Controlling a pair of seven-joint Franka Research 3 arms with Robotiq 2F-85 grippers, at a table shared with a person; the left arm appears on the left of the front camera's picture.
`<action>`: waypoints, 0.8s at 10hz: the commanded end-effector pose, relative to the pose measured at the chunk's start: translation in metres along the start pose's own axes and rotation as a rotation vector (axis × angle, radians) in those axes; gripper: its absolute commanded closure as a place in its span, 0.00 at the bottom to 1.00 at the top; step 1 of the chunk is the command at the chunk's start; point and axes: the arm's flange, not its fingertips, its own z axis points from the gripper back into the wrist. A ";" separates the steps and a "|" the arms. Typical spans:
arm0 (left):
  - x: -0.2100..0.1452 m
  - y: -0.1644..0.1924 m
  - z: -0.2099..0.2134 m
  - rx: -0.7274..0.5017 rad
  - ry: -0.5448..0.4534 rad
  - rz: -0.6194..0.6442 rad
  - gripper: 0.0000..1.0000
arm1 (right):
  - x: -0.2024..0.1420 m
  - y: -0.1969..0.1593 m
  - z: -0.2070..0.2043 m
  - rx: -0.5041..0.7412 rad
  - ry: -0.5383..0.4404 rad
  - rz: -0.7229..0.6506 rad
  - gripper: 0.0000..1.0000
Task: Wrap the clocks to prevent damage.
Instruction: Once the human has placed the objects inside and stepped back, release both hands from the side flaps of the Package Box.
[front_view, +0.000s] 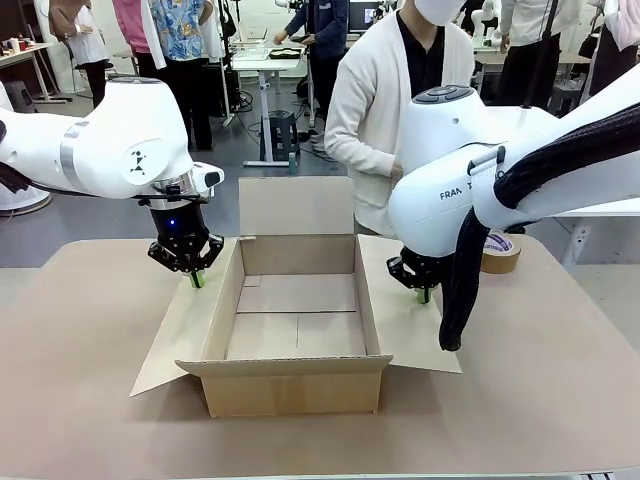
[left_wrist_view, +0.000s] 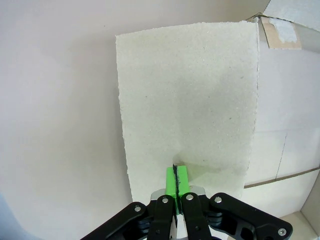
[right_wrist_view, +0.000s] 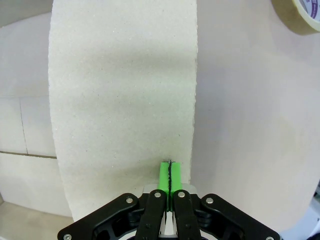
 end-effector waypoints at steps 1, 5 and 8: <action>0.000 0.000 -0.002 0.006 0.001 -0.004 1.00 | 0.000 0.000 -0.001 -0.001 0.001 -0.005 0.99; 0.000 0.000 -0.002 0.006 0.001 -0.004 1.00 | 0.000 0.000 -0.001 -0.001 0.001 -0.005 0.99; 0.000 0.000 -0.002 0.006 0.001 -0.004 1.00 | 0.000 0.000 -0.001 -0.001 0.001 -0.005 0.99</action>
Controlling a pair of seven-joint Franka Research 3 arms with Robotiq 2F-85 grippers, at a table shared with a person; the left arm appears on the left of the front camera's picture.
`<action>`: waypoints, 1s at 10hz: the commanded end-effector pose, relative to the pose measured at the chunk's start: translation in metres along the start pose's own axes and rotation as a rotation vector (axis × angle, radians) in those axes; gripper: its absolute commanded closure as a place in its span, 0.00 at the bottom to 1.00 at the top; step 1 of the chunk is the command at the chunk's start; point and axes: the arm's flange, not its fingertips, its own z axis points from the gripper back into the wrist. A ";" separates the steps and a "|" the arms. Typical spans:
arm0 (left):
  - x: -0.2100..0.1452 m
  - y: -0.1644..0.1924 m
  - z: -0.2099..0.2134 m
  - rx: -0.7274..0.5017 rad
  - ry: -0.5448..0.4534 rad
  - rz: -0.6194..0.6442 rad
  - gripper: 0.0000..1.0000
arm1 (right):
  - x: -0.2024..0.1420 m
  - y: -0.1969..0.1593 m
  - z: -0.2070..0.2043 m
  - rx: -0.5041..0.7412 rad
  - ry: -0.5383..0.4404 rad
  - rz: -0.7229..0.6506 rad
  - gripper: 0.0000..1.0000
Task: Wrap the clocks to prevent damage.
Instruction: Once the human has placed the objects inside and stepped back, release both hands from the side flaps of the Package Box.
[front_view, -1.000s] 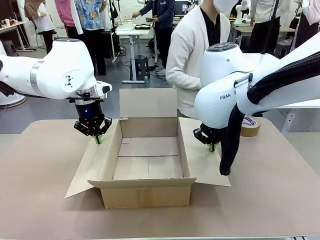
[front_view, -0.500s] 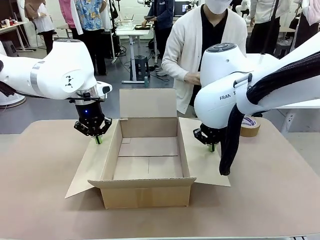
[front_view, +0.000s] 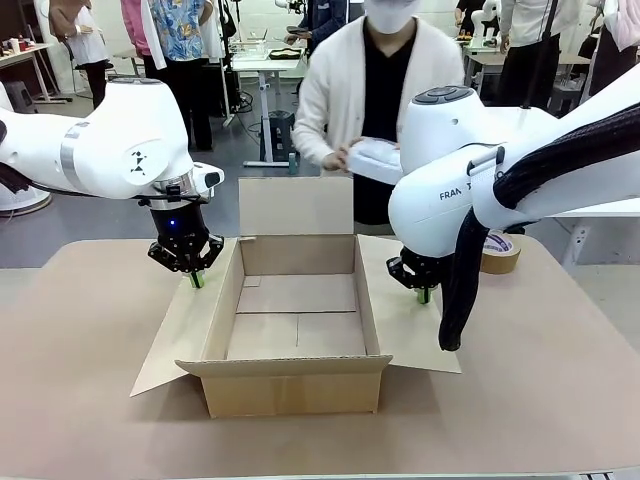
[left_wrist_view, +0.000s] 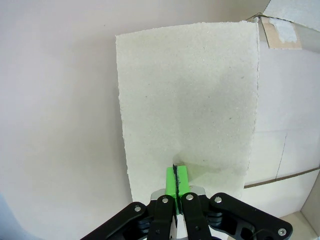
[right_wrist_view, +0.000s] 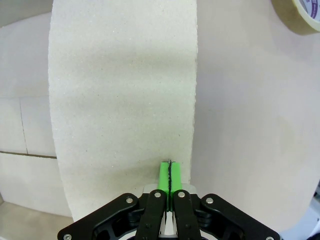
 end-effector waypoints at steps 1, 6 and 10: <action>0.000 0.000 -0.002 0.005 0.001 -0.004 1.00 | 0.000 0.000 -0.001 -0.001 0.001 -0.005 0.99; 0.000 0.000 -0.002 0.005 0.001 -0.004 1.00 | 0.000 0.000 -0.001 -0.001 0.001 -0.005 0.99; 0.000 0.000 -0.002 0.005 0.001 -0.004 1.00 | 0.000 0.000 -0.001 -0.001 0.001 -0.005 0.99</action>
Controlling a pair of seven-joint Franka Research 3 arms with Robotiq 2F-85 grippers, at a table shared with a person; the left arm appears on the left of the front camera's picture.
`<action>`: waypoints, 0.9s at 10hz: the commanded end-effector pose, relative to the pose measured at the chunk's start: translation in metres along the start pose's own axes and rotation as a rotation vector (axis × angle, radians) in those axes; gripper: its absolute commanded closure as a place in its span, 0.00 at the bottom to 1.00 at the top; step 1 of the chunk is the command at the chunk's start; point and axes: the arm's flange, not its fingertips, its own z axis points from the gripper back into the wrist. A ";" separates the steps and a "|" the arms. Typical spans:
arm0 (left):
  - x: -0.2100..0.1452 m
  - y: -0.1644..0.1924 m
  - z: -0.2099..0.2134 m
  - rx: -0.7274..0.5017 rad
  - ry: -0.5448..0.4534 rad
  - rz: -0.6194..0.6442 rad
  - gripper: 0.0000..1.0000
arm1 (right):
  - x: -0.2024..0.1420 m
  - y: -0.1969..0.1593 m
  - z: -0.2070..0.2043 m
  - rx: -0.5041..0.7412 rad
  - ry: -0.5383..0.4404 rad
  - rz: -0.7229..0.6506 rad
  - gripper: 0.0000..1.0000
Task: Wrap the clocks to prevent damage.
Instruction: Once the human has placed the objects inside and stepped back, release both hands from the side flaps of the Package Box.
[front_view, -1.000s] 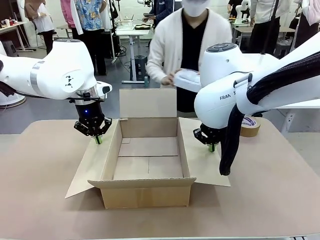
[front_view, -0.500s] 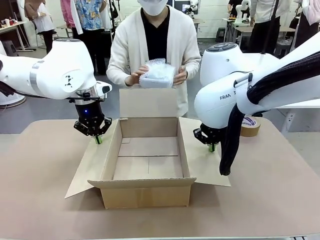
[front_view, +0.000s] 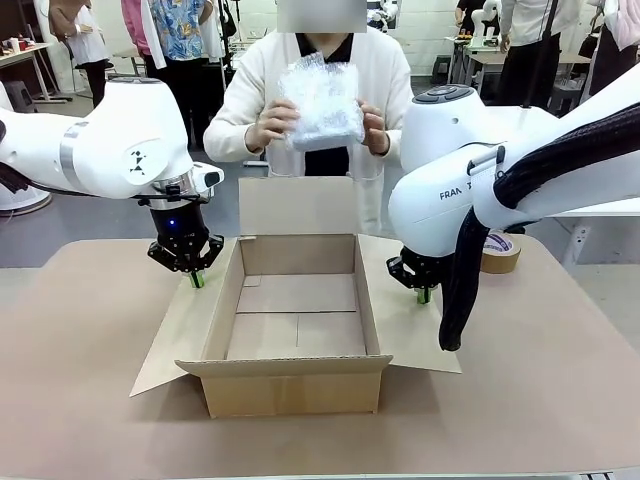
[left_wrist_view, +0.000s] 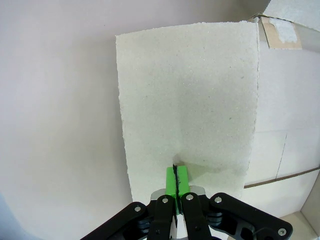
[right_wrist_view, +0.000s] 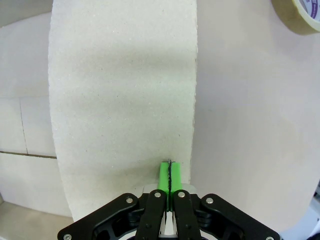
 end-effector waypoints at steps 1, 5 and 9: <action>0.000 0.000 -0.002 0.005 0.001 -0.004 1.00 | 0.000 0.000 -0.001 -0.001 0.001 -0.005 0.99; 0.000 0.000 -0.002 0.005 0.001 -0.004 1.00 | 0.000 0.000 -0.001 -0.001 0.001 -0.005 0.99; 0.000 0.000 -0.002 0.005 0.001 -0.004 1.00 | 0.000 0.000 -0.001 -0.001 0.001 -0.005 0.99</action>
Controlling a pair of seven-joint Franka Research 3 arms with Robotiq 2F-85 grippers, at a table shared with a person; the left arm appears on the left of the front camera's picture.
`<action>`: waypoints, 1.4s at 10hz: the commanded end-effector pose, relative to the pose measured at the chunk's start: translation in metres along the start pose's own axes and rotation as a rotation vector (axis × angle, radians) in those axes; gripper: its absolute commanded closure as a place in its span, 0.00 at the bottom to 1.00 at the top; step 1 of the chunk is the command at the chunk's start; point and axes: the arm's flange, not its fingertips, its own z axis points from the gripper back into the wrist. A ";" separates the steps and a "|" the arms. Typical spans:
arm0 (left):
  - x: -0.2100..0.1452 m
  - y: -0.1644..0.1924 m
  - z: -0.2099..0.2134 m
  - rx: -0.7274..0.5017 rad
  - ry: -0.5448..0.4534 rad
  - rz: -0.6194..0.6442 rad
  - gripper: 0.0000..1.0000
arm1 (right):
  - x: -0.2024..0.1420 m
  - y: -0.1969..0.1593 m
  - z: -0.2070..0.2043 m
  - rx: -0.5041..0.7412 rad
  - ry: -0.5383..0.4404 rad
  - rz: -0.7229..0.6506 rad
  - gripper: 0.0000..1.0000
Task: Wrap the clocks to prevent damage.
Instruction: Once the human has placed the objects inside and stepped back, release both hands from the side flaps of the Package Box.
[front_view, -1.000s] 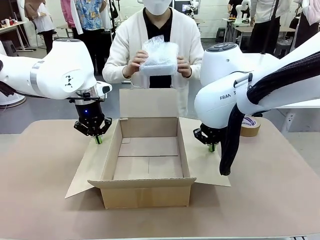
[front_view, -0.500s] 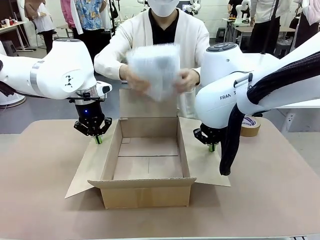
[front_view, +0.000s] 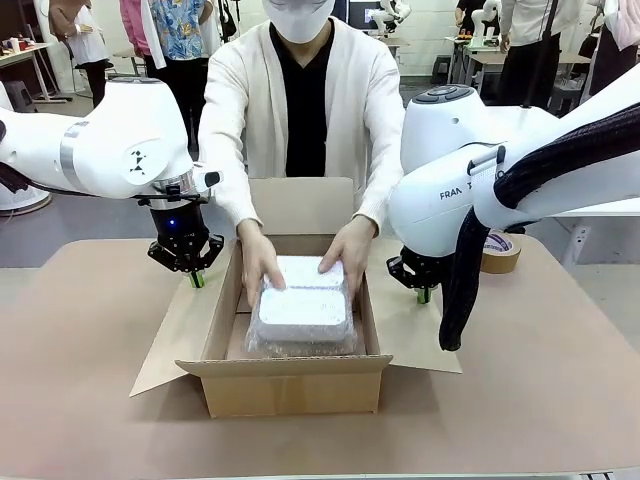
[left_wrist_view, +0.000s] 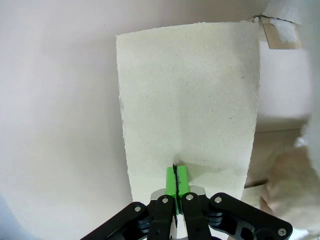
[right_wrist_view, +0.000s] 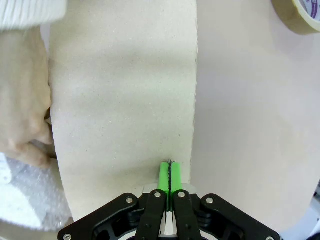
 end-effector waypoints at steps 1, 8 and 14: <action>0.000 0.000 -0.002 0.005 0.001 -0.004 1.00 | 0.000 0.000 -0.001 -0.001 0.001 -0.005 0.99; 0.000 0.000 -0.002 0.005 0.001 -0.004 1.00 | 0.000 0.000 -0.001 -0.001 0.001 -0.005 0.99; 0.000 0.000 -0.002 0.005 0.001 -0.004 1.00 | 0.000 0.000 -0.001 -0.001 0.001 -0.005 0.99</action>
